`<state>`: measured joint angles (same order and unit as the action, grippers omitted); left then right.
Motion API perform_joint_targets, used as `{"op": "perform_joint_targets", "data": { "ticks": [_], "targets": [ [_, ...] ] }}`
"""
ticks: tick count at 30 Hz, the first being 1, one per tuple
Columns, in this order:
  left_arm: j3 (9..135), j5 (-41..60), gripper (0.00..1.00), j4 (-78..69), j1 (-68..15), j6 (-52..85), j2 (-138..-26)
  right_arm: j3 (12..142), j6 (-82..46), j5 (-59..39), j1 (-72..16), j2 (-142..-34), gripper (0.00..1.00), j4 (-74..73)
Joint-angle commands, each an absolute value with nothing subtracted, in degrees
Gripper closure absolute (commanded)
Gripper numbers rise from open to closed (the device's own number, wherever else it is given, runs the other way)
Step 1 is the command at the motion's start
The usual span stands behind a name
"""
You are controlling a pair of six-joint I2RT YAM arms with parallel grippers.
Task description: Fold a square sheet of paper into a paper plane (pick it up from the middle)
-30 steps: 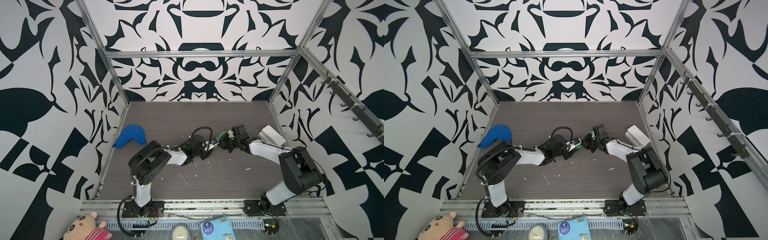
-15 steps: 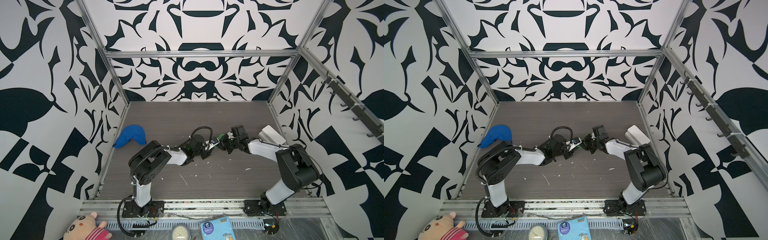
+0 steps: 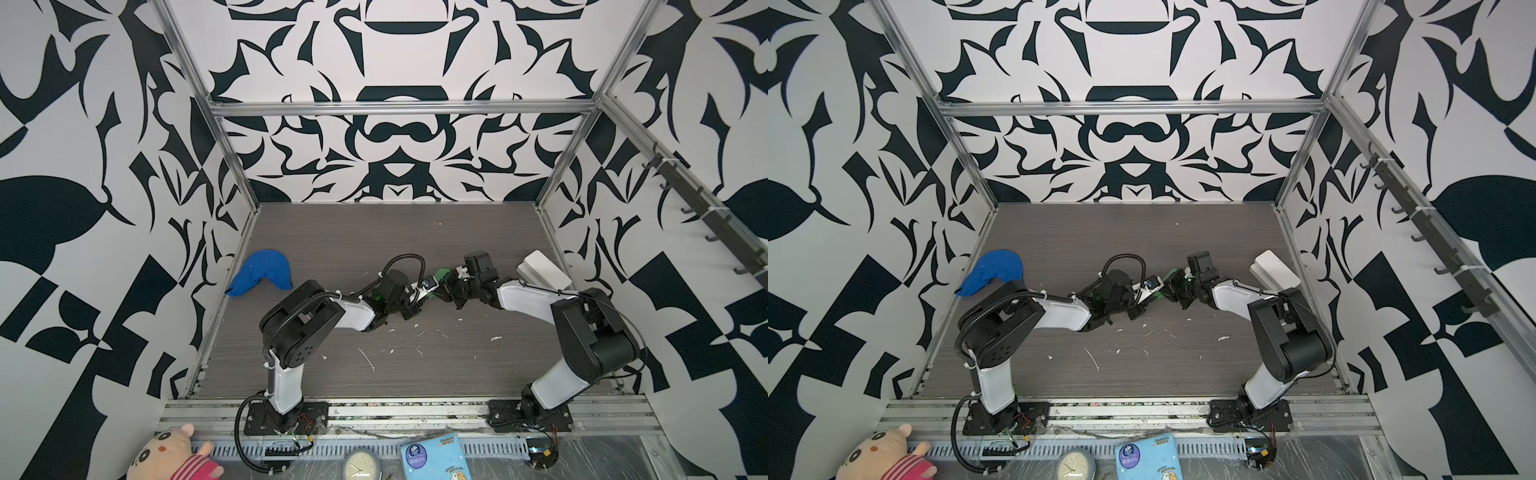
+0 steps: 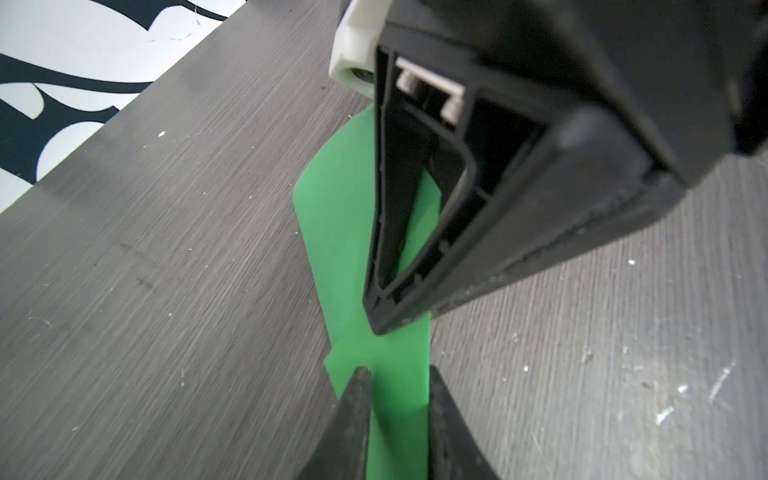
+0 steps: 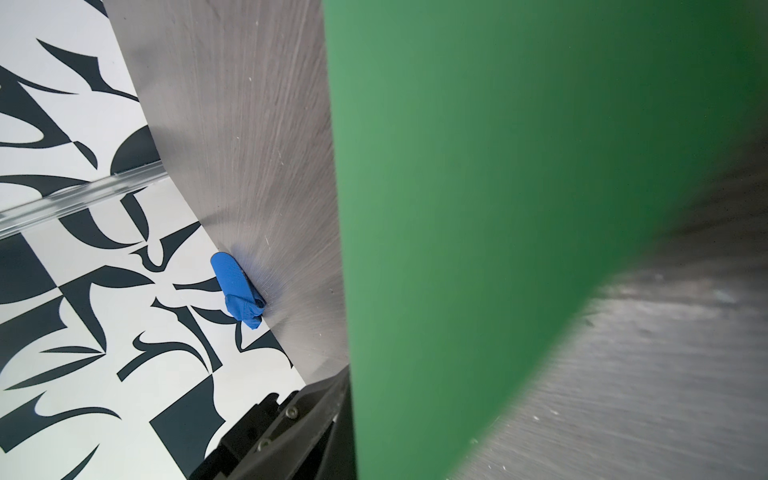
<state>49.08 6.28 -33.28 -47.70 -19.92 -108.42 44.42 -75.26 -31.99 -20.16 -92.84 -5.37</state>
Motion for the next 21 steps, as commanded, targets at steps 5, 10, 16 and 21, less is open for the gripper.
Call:
{"op": "perform_joint_targets", "data": {
  "ticks": [5, 10, 16, 21],
  "targets": [
    [48.3, 6.7, 0.83, -34.1, -47.6, -20.0, -110.1, 43.9, -77.0, -33.5, -19.9, -92.0, 1.0, -8.3],
    [48.8, 6.7, 0.92, -32.6, -47.6, -19.7, -110.0, 43.6, -74.2, -32.3, -19.3, -90.4, 0.73, -8.0],
    [49.2, 7.1, 0.95, -29.6, -47.6, -19.0, -109.4, 42.0, -62.3, -28.1, -16.5, -85.4, 0.45, -6.3],
    [49.9, 6.6, 0.95, -28.4, -47.6, -18.0, -109.2, 44.4, -55.0, -29.3, -15.7, -84.5, 0.35, -0.5]
  ]
}}
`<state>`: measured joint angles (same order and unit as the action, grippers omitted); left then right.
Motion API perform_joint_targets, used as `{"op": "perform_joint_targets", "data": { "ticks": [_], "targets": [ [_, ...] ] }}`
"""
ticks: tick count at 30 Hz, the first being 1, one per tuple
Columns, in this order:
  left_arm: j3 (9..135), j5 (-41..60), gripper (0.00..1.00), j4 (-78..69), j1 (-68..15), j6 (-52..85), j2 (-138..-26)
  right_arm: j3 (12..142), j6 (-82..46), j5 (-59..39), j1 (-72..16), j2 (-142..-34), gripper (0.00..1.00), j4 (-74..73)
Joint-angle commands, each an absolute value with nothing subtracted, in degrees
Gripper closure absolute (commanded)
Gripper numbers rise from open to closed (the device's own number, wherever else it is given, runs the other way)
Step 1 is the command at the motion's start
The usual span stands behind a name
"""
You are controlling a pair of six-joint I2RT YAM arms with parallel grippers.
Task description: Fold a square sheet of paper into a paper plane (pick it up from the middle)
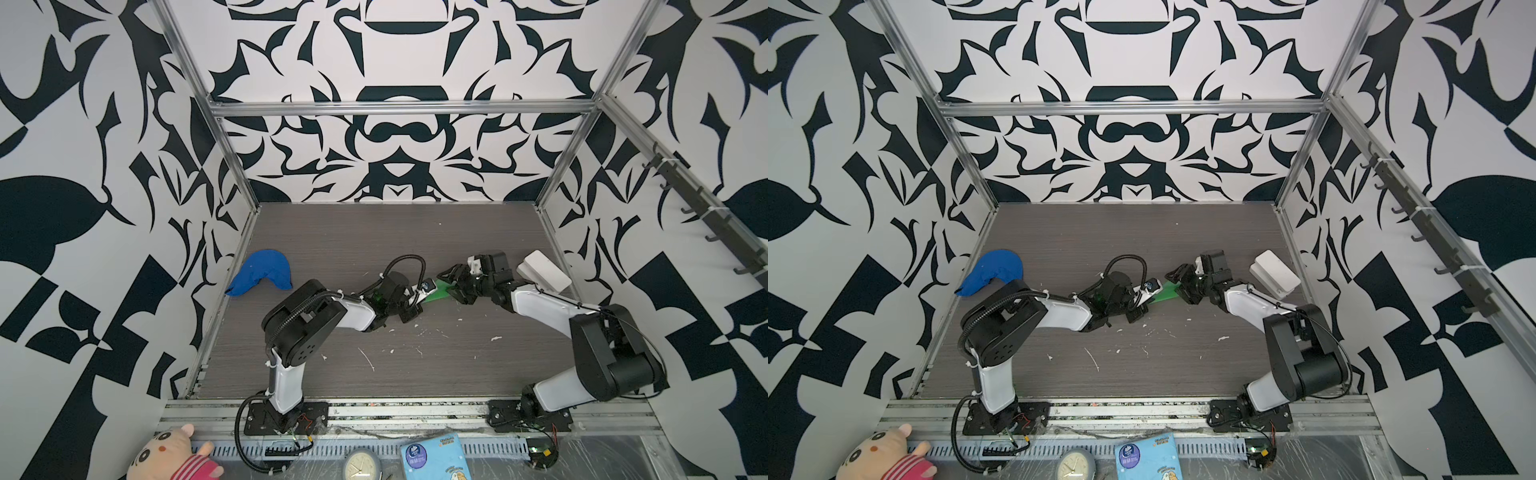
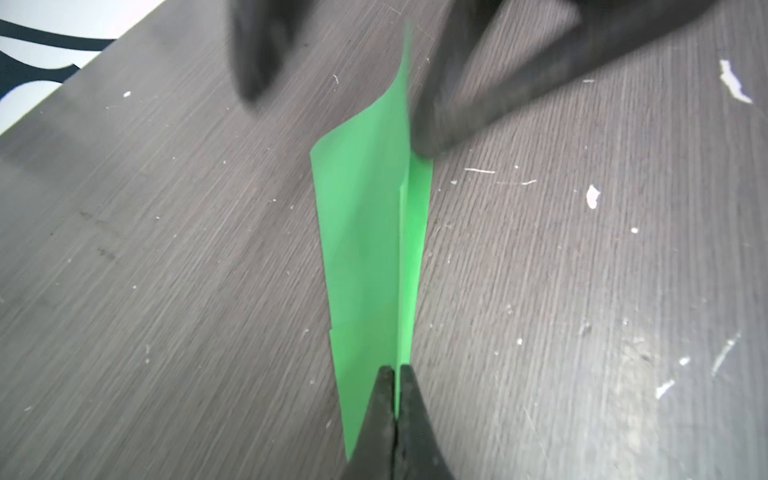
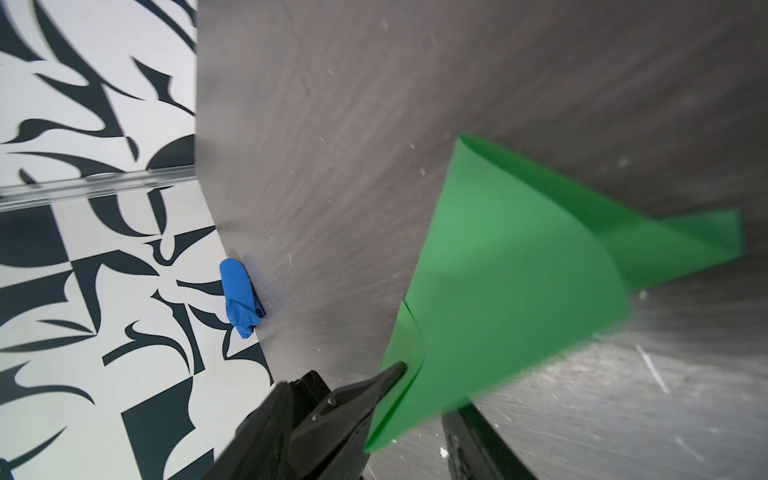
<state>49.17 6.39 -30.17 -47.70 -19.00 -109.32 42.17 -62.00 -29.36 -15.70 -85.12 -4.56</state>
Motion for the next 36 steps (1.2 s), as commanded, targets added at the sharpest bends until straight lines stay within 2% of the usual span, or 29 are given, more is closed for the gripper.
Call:
{"op": "perform_joint_targets", "data": {
  "ticks": [1, 11, 19, 24, 28, 33, 36],
  "targets": [
    [50.3, 6.6, 0.94, -27.8, -47.6, -17.5, -109.3, 45.7, -53.7, -29.2, -15.7, -85.2, 0.35, 2.5],
    [56.0, 6.3, 0.93, -19.6, -47.6, -0.7, -109.6, 51.1, -43.8, -29.8, -14.4, -87.1, 0.34, 5.4],
    [65.8, 13.9, 0.92, -2.1, -47.6, 3.7, -111.2, 44.5, -32.7, -26.3, -12.7, -81.2, 0.33, -1.8],
    [70.1, 16.1, 0.92, 2.7, -47.6, 6.9, -113.3, 40.4, -29.5, -24.7, -12.0, -79.7, 0.33, -4.3],
    [70.8, 12.7, 0.95, 3.4, -47.7, 8.8, -114.2, 36.3, -30.9, -23.5, -11.7, -78.2, 0.33, -8.0],
    [68.7, 6.9, 0.95, 1.6, -47.7, 8.9, -111.2, 34.4, -32.6, -26.9, -11.7, -77.4, 0.37, -10.3],
    [65.9, -1.1, 0.95, -0.1, -47.7, 10.1, -108.3, 34.1, -32.6, -27.6, -11.7, -77.3, 0.38, -11.2]
  ]
}}
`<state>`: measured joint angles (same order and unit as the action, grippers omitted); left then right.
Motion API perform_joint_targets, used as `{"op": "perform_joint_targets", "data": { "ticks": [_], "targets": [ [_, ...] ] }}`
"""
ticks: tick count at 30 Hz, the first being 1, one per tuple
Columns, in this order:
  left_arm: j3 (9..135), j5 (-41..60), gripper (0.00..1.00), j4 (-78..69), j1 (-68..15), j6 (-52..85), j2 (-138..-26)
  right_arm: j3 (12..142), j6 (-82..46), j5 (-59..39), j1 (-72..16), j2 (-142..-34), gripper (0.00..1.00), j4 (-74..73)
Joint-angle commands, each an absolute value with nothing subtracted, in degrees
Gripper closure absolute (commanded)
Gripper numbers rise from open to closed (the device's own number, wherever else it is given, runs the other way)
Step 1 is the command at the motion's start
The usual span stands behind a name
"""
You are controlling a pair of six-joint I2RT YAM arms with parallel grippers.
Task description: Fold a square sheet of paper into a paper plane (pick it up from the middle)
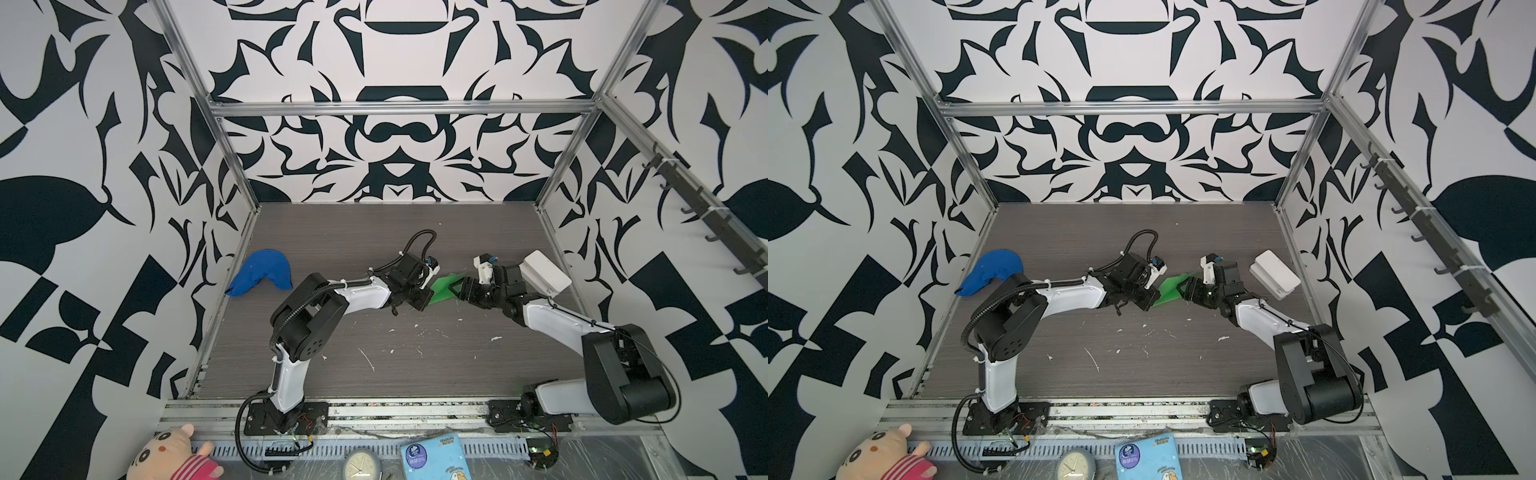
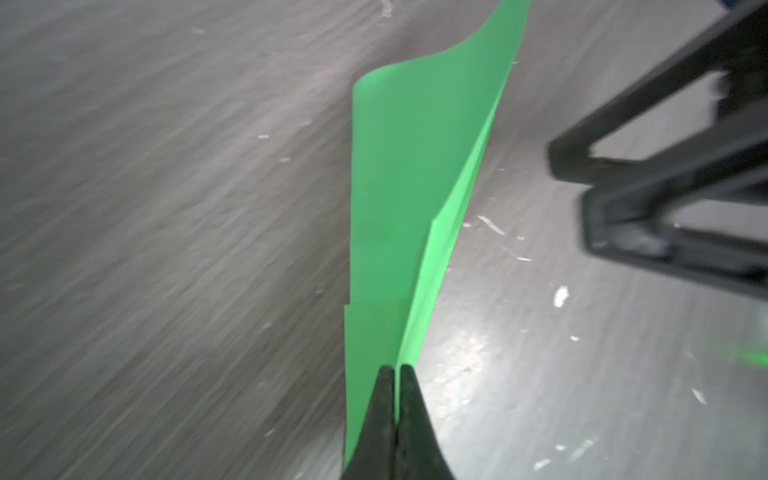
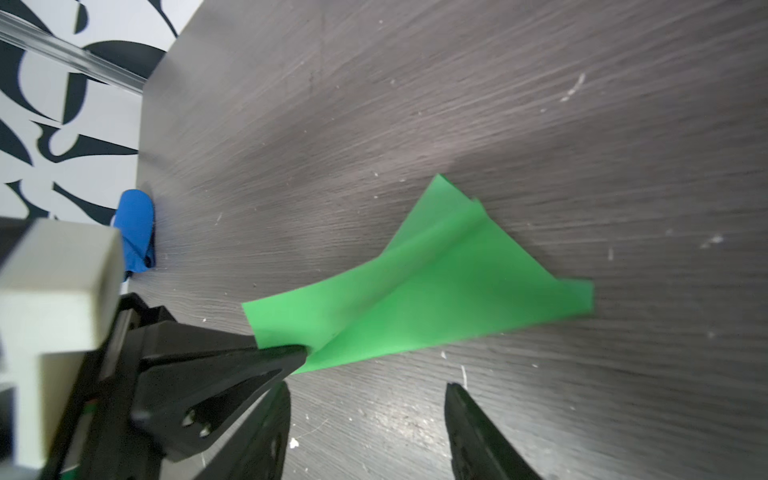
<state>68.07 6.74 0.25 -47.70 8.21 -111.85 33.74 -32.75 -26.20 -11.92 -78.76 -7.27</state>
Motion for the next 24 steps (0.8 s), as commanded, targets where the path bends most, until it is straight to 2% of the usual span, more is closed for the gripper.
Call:
{"op": "perform_joint_targets", "data": {
  "ticks": [1, 4, 7, 10, 15, 19, 24],
  "targets": [
    [64.9, -4.7, 0.95, -0.6, -47.7, 11.1, -107.2, 33.9, -32.6, -27.6, -11.7, -77.3, 0.38, -11.6],
    [61.6, -14.1, 0.95, -1.7, -47.6, 14.5, -104.3, 33.9, -33.0, -28.2, -11.8, -78.4, 0.38, -13.5],
    [58.7, -19.0, 0.96, -2.4, -47.7, 18.3, -102.2, 34.3, -33.3, -29.7, -12.5, -80.7, 0.38, -15.7],
    [57.0, -16.1, 0.95, -3.9, -47.6, 21.0, -101.5, 35.4, -33.3, -29.9, -14.2, -82.8, 0.38, -17.3],
    [61.4, -5.3, 0.95, -0.3, -47.6, 20.2, -105.7, 37.9, -32.8, -29.8, -17.4, -88.0, 0.43, -19.6],
    [63.8, -1.0, 0.95, 1.7, -47.6, 18.5, -107.6, 38.9, -32.1, -30.7, -17.9, -91.1, 0.47, -22.2],
    [65.3, 2.4, 0.95, 2.9, -47.6, 17.1, -108.7, 41.3, -32.2, -31.2, -17.9, -94.8, 0.64, -22.6]
  ]
}}
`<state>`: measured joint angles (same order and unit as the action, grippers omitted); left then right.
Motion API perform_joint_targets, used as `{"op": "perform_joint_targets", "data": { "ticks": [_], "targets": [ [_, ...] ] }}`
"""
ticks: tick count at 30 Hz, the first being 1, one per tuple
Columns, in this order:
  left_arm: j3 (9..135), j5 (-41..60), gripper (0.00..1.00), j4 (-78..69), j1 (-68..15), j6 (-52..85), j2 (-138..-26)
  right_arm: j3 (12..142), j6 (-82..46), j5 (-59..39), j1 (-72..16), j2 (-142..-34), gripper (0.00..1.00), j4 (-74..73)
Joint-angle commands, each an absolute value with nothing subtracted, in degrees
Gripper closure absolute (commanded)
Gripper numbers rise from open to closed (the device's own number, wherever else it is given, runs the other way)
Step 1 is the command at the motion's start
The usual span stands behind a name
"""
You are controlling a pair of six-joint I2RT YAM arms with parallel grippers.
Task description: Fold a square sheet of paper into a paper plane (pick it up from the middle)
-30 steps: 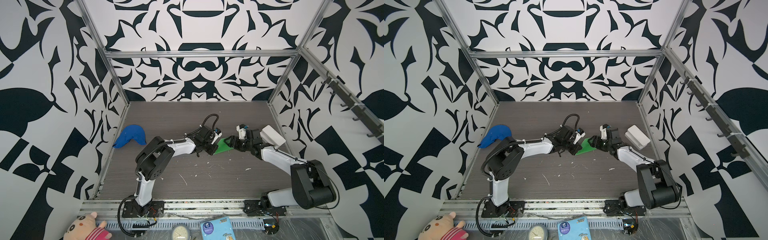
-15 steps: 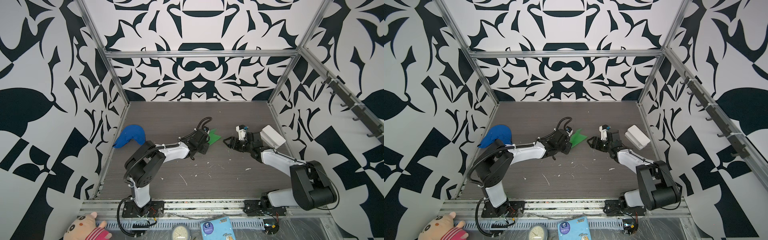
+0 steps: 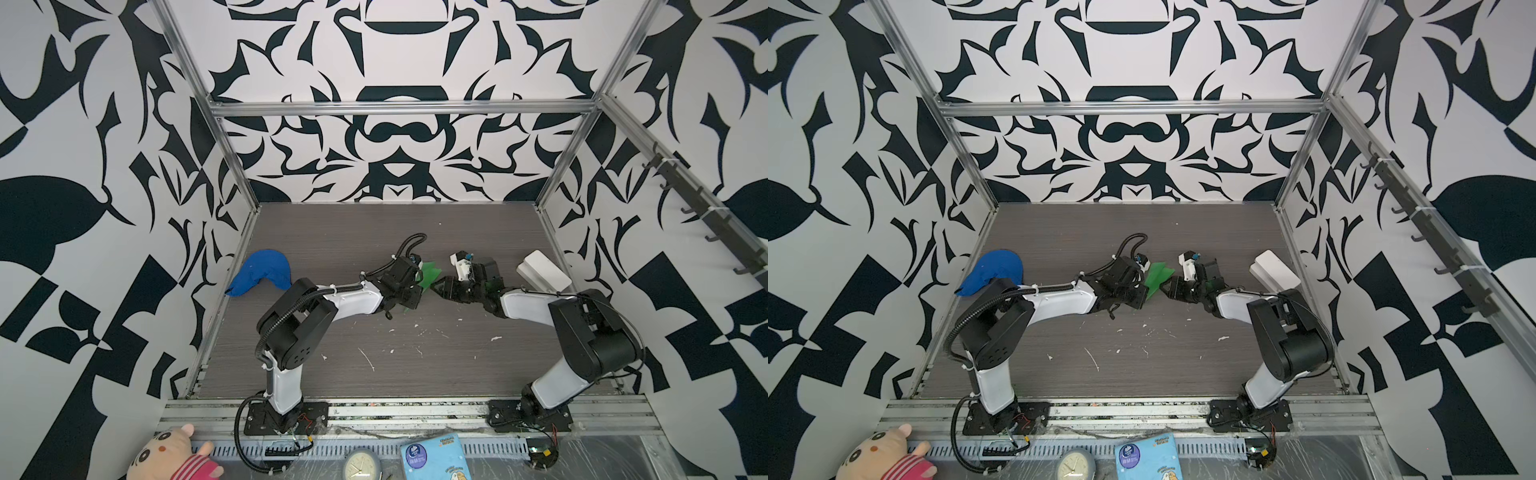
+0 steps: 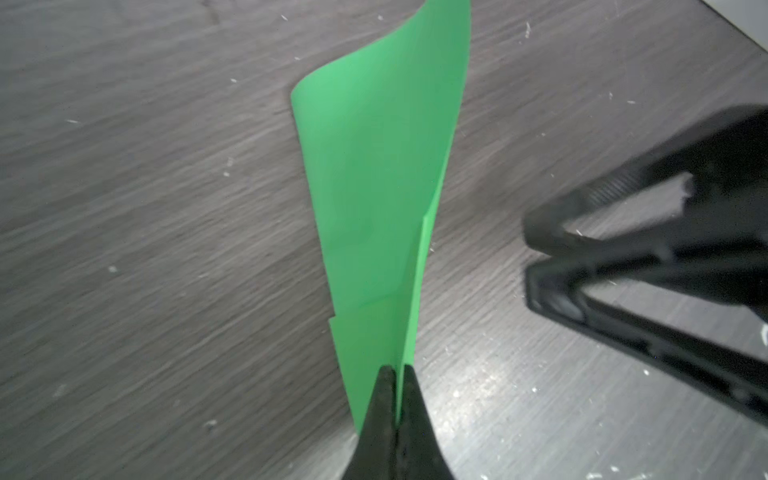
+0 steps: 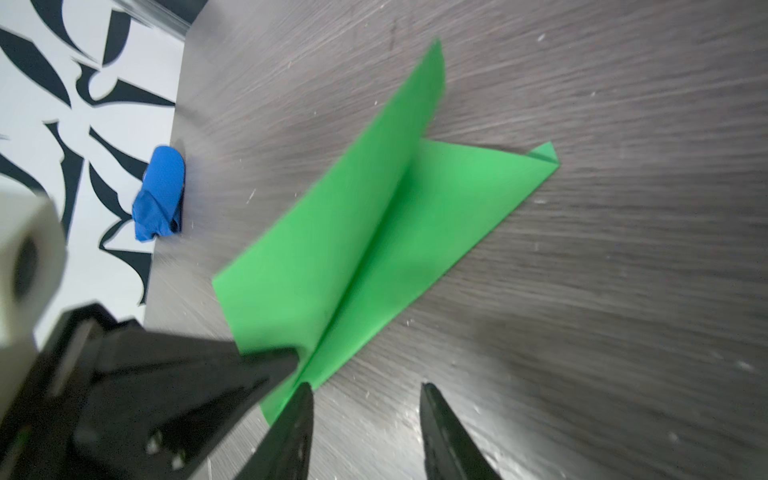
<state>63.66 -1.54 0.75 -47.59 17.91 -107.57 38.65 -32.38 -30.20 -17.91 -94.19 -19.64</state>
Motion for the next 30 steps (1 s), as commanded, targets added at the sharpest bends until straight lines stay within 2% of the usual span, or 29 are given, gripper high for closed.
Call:
{"op": "perform_joint_targets", "data": {
  "ticks": [1, 7, 19, 30],
  "targets": [
    [65.4, 4.1, 0.95, 2.4, -47.6, 16.9, -108.9, 41.6, -32.7, -30.8, -17.9, -95.5, 0.66, -22.7],
    [69.2, 9.7, 0.95, 5.7, -47.2, 16.7, -112.1, 39.9, -32.8, -30.9, -17.8, -96.0, 0.7, -26.0],
    [74.0, 16.0, 0.95, 11.3, -45.0, 19.1, -115.4, 33.2, -27.4, -26.0, -17.0, -87.7, 0.41, -22.5],
    [74.6, 22.8, 0.95, 11.0, -42.5, 24.2, -116.9, 36.9, -25.7, -27.0, -17.0, -91.3, 0.4, -18.9]
  ]
}}
